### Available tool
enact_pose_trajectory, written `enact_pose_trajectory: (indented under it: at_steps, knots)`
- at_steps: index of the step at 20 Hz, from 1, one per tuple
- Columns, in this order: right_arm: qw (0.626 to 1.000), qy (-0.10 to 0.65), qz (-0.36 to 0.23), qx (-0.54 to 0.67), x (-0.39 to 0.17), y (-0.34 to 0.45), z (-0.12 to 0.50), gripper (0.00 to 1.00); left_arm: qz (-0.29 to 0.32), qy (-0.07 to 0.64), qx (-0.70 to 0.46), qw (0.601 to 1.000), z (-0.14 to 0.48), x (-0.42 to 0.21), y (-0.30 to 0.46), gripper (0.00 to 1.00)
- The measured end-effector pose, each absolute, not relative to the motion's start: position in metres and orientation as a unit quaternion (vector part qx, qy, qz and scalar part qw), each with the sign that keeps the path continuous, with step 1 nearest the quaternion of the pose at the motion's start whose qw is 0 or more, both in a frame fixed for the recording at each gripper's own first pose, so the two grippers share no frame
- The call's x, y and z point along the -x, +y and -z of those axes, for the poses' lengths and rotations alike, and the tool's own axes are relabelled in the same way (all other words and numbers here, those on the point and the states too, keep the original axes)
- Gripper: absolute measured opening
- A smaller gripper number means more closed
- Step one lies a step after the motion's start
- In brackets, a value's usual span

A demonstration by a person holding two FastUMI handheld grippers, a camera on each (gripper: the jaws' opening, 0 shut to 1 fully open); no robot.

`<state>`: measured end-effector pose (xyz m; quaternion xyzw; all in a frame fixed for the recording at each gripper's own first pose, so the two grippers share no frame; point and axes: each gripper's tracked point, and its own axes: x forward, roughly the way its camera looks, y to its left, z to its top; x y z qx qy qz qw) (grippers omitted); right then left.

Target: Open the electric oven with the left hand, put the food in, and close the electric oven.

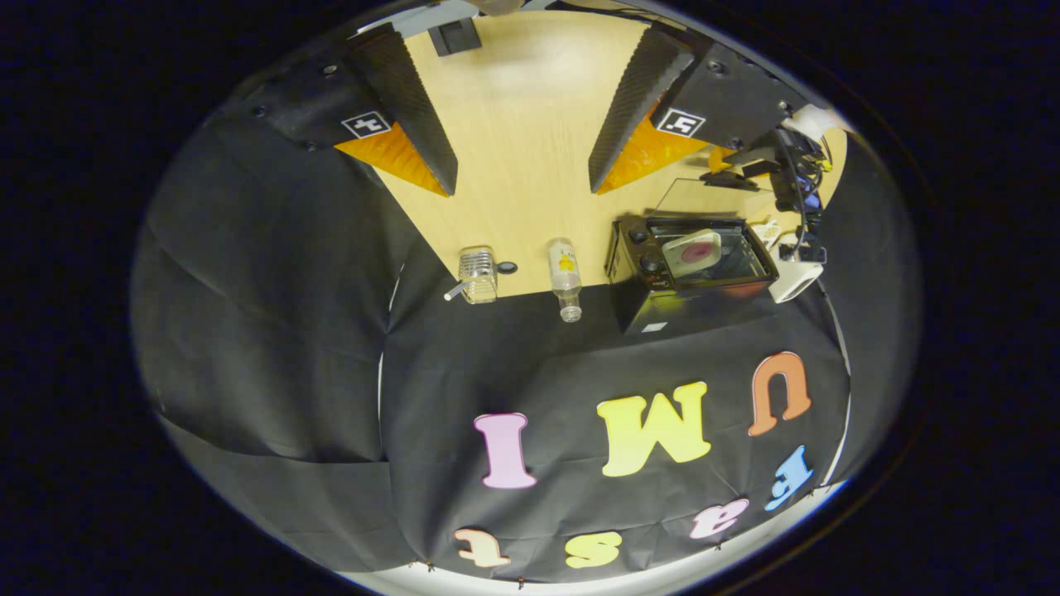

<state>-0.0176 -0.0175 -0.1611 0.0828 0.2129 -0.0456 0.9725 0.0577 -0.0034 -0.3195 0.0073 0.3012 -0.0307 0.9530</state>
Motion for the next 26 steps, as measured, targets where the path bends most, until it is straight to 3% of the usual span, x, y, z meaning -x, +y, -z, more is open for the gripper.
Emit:
enact_pose_trajectory:
  at_steps: [4, 6, 8, 9, 20, 21, 26]
  knots:
    - [0.971, 0.208, 0.048, -0.104, 0.017, -0.020, 0.158, 1.00, 0.031, 0.279, -0.009, 0.960, 0.294, -0.066, -0.001, 0.98]
    - [0.971, 0.207, 0.050, -0.107, 0.019, -0.022, 0.160, 0.96, 0.030, 0.266, -0.012, 0.963, 0.281, -0.072, -0.001, 0.98]
    - [0.971, 0.208, 0.050, -0.110, 0.020, -0.023, 0.161, 1.00, 0.029, 0.259, -0.013, 0.965, 0.269, -0.079, 0.000, 0.98]
    - [0.970, 0.210, 0.049, -0.113, 0.020, -0.023, 0.162, 0.96, 0.028, 0.255, -0.011, 0.966, 0.263, -0.082, -0.001, 0.98]
    - [0.969, 0.202, 0.064, -0.125, 0.020, -0.036, 0.156, 0.96, 0.026, 0.211, -0.029, 0.977, 0.209, -0.143, -0.001, 0.98]
    - [0.970, 0.200, 0.066, -0.125, 0.021, -0.038, 0.154, 1.00, 0.024, 0.215, -0.025, 0.976, 0.210, -0.149, -0.001, 0.98]
    - [0.970, 0.196, 0.077, -0.124, 0.027, -0.046, 0.151, 0.96, 0.016, 0.201, -0.013, 0.979, 0.193, -0.174, 0.006, 0.98]
